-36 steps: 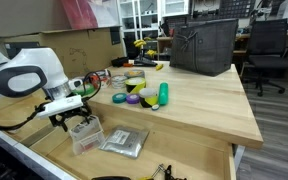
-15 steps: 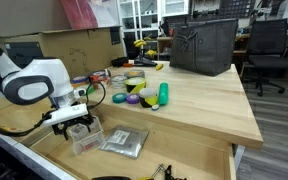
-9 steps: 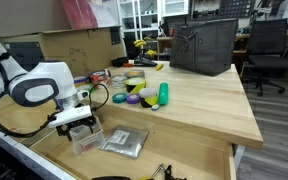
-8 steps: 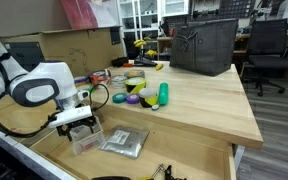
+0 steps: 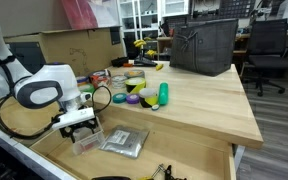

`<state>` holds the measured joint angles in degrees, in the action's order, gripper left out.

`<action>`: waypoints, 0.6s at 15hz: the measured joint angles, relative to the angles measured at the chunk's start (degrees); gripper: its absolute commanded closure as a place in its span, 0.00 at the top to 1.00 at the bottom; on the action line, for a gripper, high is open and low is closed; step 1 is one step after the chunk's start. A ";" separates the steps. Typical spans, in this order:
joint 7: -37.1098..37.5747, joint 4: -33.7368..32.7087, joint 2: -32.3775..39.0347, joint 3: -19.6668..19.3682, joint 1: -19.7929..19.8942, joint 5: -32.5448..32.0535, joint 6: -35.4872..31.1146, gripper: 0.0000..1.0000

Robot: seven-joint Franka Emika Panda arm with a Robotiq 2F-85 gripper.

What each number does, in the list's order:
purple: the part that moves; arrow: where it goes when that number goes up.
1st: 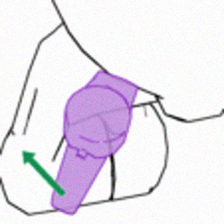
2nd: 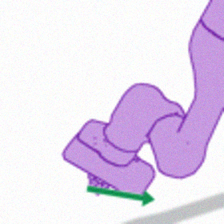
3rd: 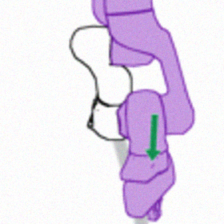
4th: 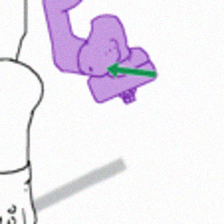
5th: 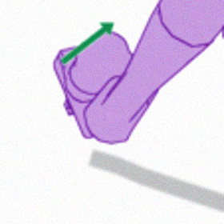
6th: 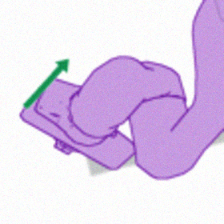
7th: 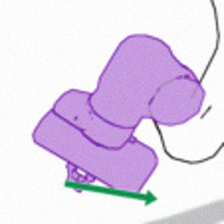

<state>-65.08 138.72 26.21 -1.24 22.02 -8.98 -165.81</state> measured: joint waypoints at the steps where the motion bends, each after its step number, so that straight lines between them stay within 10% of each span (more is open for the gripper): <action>1: 0.00 -0.13 0.20 -0.07 -0.01 -0.04 0.00 0.51; 9: 0.00 -0.49 0.62 -0.23 -0.01 -0.18 0.00 0.68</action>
<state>-65.08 138.22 26.83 -1.47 22.01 -9.16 -165.81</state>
